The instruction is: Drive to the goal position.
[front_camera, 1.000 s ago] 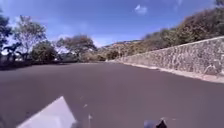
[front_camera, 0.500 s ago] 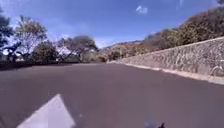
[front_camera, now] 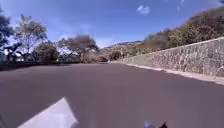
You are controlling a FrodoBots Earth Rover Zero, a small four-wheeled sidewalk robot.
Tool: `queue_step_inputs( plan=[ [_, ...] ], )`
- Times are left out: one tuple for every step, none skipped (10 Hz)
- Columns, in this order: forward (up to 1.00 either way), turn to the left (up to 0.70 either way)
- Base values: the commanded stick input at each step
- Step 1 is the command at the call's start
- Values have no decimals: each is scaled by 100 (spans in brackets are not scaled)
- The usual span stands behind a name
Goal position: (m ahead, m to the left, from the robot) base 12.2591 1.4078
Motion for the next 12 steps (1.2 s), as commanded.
queue_step_inputs(
  plan=[
    [50,0],
    [50,0],
    [50,0],
    [50,0],
    [50,0],
    [50,0],
    [50,0],
    [50,0],
    [50,0],
    [50,0],
    [50,0],
    [50,0]
  ],
)
